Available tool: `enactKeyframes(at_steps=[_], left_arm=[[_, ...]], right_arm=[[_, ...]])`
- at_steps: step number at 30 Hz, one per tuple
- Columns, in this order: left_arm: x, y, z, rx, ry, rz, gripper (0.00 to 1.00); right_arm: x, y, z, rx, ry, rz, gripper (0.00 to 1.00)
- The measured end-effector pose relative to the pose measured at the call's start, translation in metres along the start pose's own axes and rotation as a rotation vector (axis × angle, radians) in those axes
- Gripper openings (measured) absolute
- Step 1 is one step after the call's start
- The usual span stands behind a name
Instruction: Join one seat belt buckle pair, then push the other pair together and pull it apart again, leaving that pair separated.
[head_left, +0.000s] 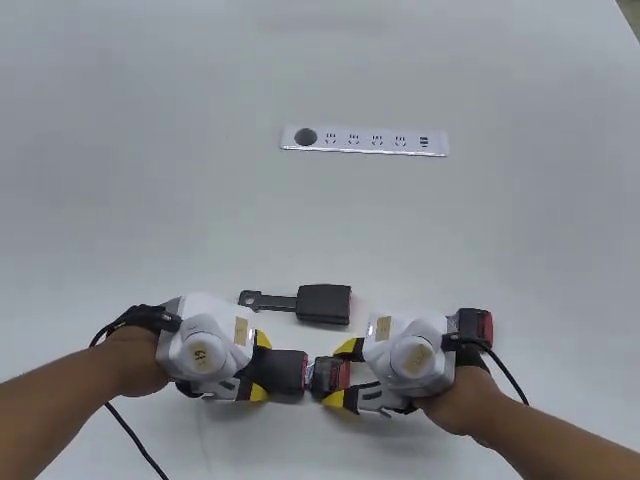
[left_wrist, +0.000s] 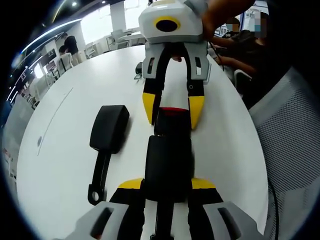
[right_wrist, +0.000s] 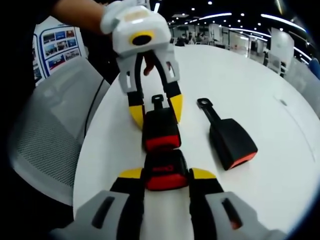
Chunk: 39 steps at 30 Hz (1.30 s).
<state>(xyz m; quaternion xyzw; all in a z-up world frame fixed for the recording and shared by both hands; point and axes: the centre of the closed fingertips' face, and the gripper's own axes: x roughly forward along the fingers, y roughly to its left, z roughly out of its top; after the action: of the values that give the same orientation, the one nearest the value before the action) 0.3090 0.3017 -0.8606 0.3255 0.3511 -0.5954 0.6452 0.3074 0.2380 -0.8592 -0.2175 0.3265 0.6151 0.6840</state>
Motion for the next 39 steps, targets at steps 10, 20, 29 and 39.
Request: enactKeyframes(at_steps=[10,20,29,39], left_arm=[[-0.0009,-0.0006,-0.0012,0.02,-0.05,-0.015,0.33],[-0.0011,-0.0005,-0.0007,0.034,-0.084,-0.032,0.32],[-0.0009,-0.0001,-0.0002,0.029,-0.107,-0.029,0.32],[-0.0005,-0.0011,0.0007,0.043,-0.114,-0.04,0.31]], right_arm=[[-0.0028,0.0003,-0.0006,-0.045,-0.046,0.001,0.33],[-0.0056,-0.0007,-0.0007,-0.072,-0.092,-0.038,0.33],[-0.0067,-0.0006,-0.0014,-0.06,-0.114,-0.046,0.33],[-0.0091,0.0012,-0.0034,-0.043,-0.124,-0.041,0.32]])
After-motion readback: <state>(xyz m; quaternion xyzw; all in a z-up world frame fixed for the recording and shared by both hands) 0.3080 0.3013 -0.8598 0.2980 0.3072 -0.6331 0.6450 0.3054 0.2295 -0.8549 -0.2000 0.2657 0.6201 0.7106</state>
